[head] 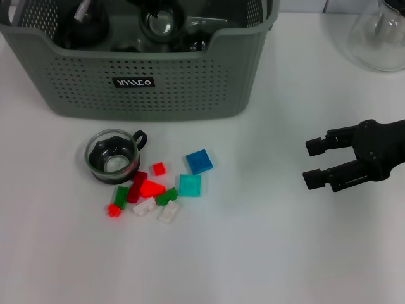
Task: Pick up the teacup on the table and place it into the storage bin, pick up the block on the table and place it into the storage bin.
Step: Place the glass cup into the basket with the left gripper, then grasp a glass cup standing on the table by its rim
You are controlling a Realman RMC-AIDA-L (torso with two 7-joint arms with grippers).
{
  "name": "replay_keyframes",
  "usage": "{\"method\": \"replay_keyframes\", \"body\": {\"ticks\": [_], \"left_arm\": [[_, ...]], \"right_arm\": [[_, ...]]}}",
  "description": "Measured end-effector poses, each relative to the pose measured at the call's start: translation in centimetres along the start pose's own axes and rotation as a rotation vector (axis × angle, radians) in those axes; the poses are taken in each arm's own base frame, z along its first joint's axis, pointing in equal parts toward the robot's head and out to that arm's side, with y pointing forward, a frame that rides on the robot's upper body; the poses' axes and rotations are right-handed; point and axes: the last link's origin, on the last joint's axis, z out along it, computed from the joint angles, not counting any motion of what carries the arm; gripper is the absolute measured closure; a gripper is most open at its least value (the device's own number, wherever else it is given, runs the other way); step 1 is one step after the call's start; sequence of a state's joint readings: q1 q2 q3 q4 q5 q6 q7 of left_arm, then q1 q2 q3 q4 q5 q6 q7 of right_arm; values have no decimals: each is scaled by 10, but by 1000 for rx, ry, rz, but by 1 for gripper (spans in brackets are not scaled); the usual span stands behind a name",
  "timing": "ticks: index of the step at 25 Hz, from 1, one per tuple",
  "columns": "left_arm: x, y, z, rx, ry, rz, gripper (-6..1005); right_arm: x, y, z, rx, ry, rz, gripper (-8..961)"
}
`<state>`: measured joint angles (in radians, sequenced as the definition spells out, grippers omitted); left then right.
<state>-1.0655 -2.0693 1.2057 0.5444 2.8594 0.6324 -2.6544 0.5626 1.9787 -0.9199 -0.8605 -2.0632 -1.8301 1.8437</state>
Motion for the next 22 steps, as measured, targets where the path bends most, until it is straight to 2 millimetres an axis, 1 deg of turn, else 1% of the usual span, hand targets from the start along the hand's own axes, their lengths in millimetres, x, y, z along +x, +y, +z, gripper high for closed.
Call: {"method": "replay_keyframes", "body": {"ticks": [3, 8, 11, 15, 18, 22], "left_arm": [[0, 0, 0, -1, -3, -1, 913], [2, -5, -3, 3, 4, -17, 797], [9, -11, -13, 5, 21, -23, 727], [21, -21, -35, 8, 62, -31, 549], [32, -29, -64, -2, 88, -48, 444], [31, -34, -98, -44, 108, -84, 325]], "right_arm": [[0, 0, 0, 1, -1, -4, 25], [0, 0, 0, 1, -1, -5, 26], [0, 0, 0, 1, -1, -6, 26], [1, 0, 0, -1, -1, -7, 26], [1, 0, -1, 0, 0, -6, 25], [2, 0, -2, 2, 1, -10, 26]]}}
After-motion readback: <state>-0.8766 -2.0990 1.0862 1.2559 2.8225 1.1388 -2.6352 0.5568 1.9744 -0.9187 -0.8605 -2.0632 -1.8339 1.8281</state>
